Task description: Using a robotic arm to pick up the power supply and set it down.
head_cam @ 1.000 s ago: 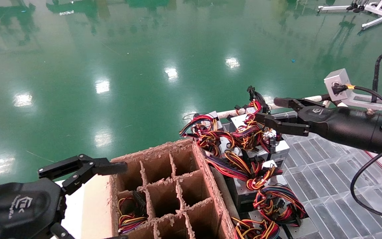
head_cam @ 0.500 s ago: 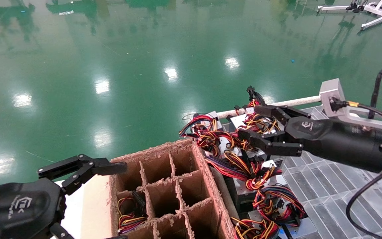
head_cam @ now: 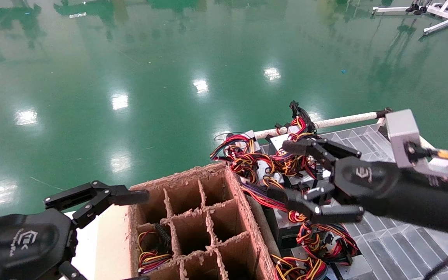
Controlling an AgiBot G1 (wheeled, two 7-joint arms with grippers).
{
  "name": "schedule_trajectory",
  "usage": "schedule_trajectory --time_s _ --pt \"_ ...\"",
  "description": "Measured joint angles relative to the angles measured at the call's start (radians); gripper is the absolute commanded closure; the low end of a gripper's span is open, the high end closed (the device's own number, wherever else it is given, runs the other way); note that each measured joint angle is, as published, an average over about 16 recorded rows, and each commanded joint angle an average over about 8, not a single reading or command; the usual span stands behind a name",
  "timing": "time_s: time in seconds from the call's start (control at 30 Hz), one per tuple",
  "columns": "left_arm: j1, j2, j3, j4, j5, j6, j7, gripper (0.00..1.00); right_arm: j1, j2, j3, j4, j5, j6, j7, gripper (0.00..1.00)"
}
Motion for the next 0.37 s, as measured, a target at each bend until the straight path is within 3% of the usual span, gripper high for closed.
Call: schedule_trajectory --time_s 0.37 --pt "0.000 0.000 0.000 0.000 0.000 0.000 0.000 0.00 -0.097 0.039 0.089 0.171 0.003 -0.019 0.044 0.00"
